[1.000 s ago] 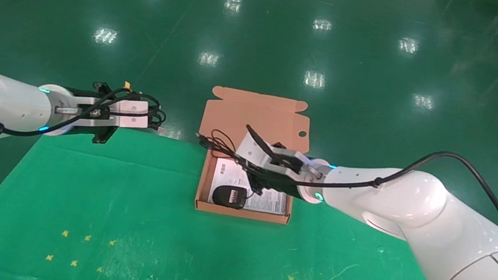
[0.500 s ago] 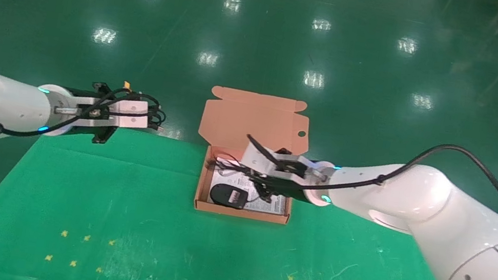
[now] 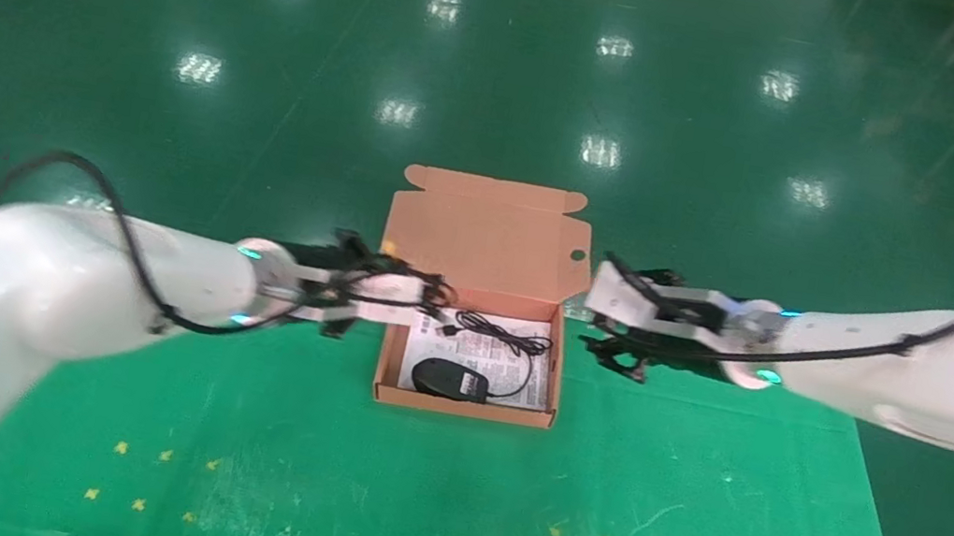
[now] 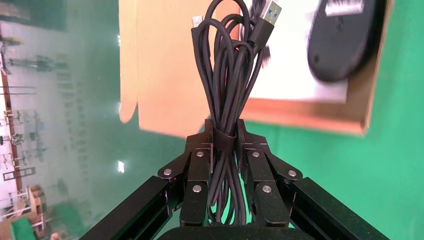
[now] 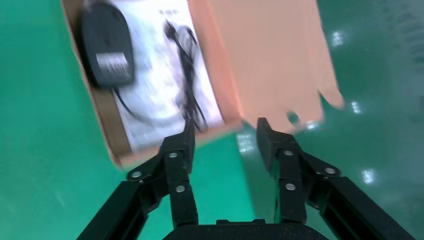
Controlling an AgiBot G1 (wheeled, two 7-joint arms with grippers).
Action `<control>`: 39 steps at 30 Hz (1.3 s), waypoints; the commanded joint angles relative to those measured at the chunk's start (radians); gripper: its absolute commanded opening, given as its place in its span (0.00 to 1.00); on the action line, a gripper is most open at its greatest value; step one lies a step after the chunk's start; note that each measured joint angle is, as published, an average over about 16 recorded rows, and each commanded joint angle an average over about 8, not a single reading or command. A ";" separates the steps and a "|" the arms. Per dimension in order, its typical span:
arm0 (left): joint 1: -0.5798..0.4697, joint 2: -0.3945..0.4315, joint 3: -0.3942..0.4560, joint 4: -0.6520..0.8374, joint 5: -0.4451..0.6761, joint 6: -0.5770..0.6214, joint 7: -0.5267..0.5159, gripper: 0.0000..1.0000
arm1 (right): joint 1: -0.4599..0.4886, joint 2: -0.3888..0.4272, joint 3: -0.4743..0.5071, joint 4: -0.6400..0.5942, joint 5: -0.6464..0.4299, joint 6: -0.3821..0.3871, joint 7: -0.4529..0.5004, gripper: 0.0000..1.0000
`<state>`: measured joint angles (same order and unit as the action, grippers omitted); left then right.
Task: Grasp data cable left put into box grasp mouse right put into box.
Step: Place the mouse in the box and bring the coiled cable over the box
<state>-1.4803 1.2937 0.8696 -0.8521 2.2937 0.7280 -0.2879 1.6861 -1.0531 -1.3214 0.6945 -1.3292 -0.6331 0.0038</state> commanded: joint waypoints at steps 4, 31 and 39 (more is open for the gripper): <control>-0.003 0.067 0.025 0.119 -0.108 -0.097 0.098 0.00 | 0.012 0.115 -0.025 0.158 -0.045 0.004 0.079 1.00; -0.038 0.082 0.306 0.153 -0.462 -0.257 0.147 1.00 | 0.098 0.338 -0.117 0.522 -0.328 0.017 0.473 1.00; -0.037 0.077 0.298 0.148 -0.453 -0.254 0.148 1.00 | 0.097 0.334 -0.116 0.513 -0.320 0.017 0.465 1.00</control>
<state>-1.5198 1.3628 1.1681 -0.7111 1.8363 0.4736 -0.1427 1.7841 -0.7190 -1.4373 1.2096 -1.6517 -0.6157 0.4694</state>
